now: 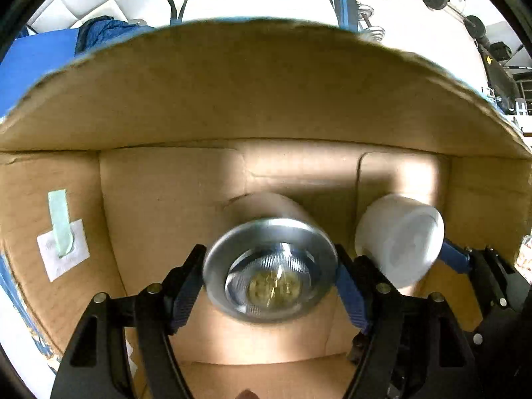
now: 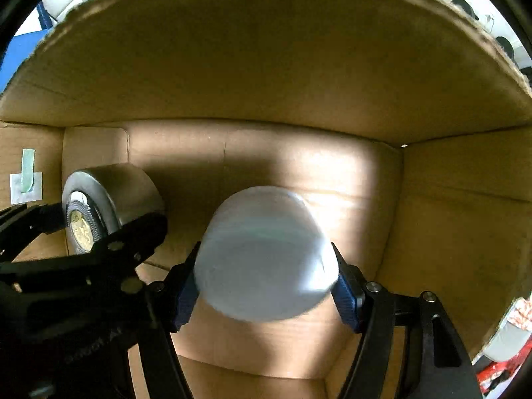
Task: Organize rigid objects
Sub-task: 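Carry the silver tin and white jar into the cardboard box and release both, then lift both open grippers out of the box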
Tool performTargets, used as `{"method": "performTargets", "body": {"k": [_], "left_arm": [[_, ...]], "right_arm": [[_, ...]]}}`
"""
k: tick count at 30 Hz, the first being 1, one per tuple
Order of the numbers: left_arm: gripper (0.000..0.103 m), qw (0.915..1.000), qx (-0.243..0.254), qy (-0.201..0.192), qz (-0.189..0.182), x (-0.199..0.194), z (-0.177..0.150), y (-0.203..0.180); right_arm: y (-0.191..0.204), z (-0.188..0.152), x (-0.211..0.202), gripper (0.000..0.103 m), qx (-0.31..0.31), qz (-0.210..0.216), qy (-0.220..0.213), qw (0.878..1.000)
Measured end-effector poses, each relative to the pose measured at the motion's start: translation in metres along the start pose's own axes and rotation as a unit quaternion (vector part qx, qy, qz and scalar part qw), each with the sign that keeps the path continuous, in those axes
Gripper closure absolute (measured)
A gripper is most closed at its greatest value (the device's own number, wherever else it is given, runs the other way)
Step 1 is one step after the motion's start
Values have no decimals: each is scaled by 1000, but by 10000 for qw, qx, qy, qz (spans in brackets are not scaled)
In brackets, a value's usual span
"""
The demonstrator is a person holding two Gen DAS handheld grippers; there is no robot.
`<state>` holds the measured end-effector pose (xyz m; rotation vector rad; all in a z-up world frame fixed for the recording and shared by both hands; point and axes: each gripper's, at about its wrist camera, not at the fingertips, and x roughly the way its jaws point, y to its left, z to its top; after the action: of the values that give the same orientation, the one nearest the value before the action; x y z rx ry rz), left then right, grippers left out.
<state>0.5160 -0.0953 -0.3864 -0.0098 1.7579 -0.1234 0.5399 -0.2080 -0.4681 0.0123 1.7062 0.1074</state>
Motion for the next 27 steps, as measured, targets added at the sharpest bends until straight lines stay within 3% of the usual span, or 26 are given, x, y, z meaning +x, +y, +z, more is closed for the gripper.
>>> {"method": "performTargets", "body": {"k": [2,5,8,10,12,20,27], "left_arm": [[31,10000,1,-51,-18,-8,-8,-2],[28,9999,-1,-167,-6,-23,-25,-4],[15,9990,16,-414,152,-44,-46,-6],[14,9983,-24,-551,191,-61,-58,-4],[3,9971,-63,-732,211,-71,-67,1],[2,9895,-185,-1425,119,-110,-141,22],[2,9774,-132,-2078,367,-145,-195,22]], "right_arm": [[-5,-1,-5,22,36,-5,-31,10000],[-14,-7,-15,22,88,96,-26,9999],[-17,-15,-25,18,87,54,-84,9999],[-19,-23,-33,10,94,5,-175,9998],[-22,-32,-42,1,125,24,-316,9994],[-15,-119,-80,0,307,-35,-924,9952],[31,-181,-103,0,414,-150,-1515,9875]]}}
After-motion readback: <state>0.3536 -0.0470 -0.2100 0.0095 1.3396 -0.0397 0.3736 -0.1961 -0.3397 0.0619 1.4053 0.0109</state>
